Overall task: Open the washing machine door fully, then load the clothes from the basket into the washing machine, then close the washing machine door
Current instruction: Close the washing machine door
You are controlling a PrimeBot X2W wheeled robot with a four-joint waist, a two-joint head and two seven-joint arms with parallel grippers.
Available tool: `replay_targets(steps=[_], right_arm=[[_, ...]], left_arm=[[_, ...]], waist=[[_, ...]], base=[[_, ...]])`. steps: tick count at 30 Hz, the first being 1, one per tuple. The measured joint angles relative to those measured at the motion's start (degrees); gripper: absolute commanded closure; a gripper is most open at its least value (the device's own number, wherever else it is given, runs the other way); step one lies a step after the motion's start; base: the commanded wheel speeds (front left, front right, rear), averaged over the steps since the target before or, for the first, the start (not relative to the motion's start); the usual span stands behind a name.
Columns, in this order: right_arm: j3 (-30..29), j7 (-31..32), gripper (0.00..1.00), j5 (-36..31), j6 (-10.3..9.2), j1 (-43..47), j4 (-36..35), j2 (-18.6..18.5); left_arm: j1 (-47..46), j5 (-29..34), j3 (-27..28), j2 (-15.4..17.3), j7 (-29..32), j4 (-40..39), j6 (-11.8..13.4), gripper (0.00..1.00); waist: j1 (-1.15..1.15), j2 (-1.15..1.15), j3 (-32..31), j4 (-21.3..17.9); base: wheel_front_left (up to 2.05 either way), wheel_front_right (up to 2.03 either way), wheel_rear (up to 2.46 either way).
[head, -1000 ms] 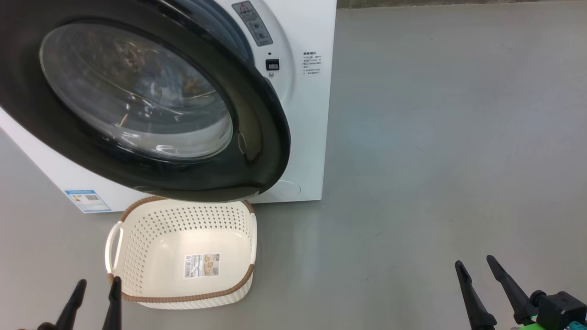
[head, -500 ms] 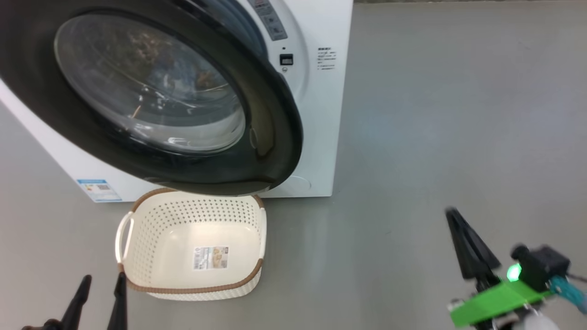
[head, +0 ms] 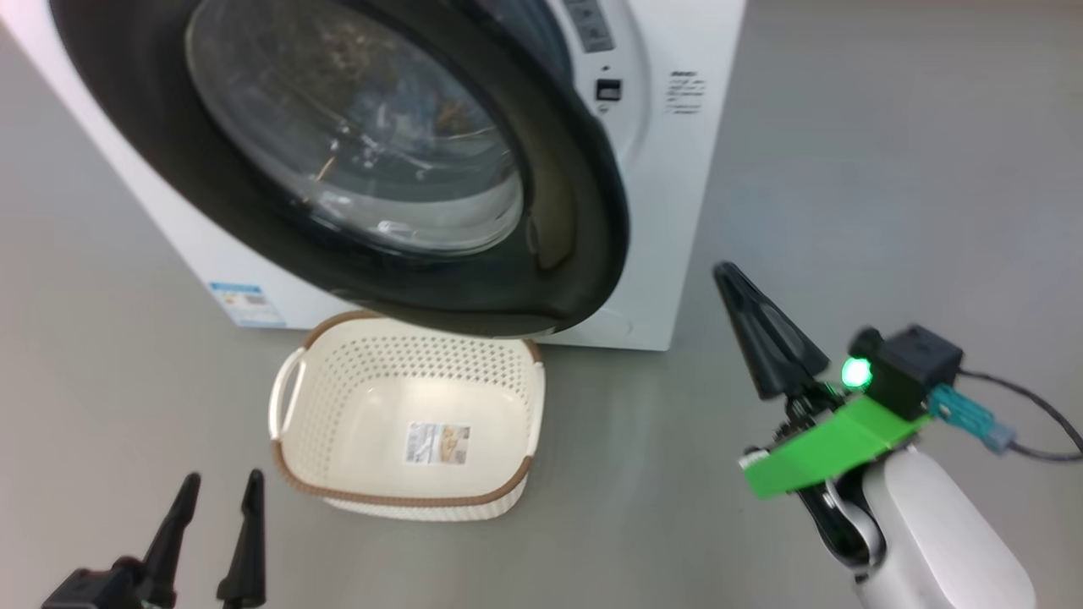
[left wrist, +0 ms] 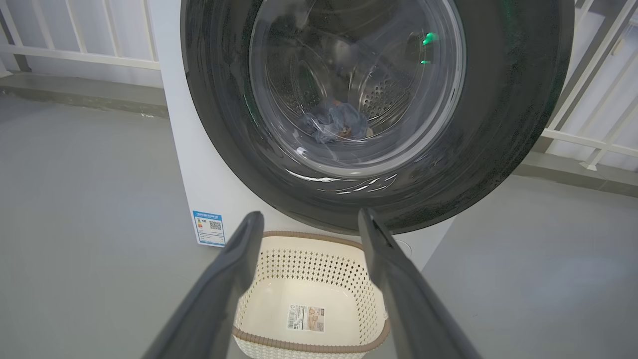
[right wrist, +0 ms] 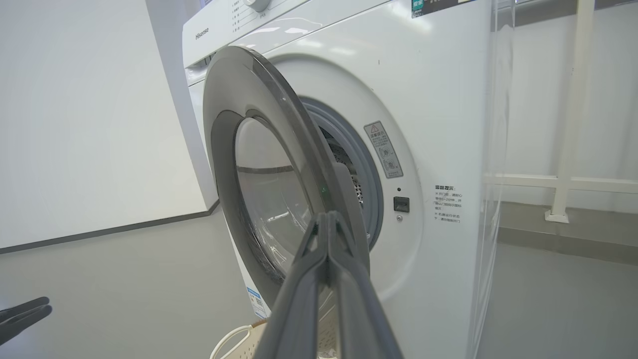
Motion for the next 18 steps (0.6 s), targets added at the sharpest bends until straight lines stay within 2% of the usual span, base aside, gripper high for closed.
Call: replay_targets(steps=[18], right_arm=[[6.4,0.0,1.0,2.1,0.0,-14.7,11.5,-0.5]], left_arm=[[-6.9,-0.8,-3.3,-2.4,0.0,0.0,0.0,0.0]], waist=[[0.0,0.0,7.3,6.8]], base=[[0.0,0.0,0.0]])
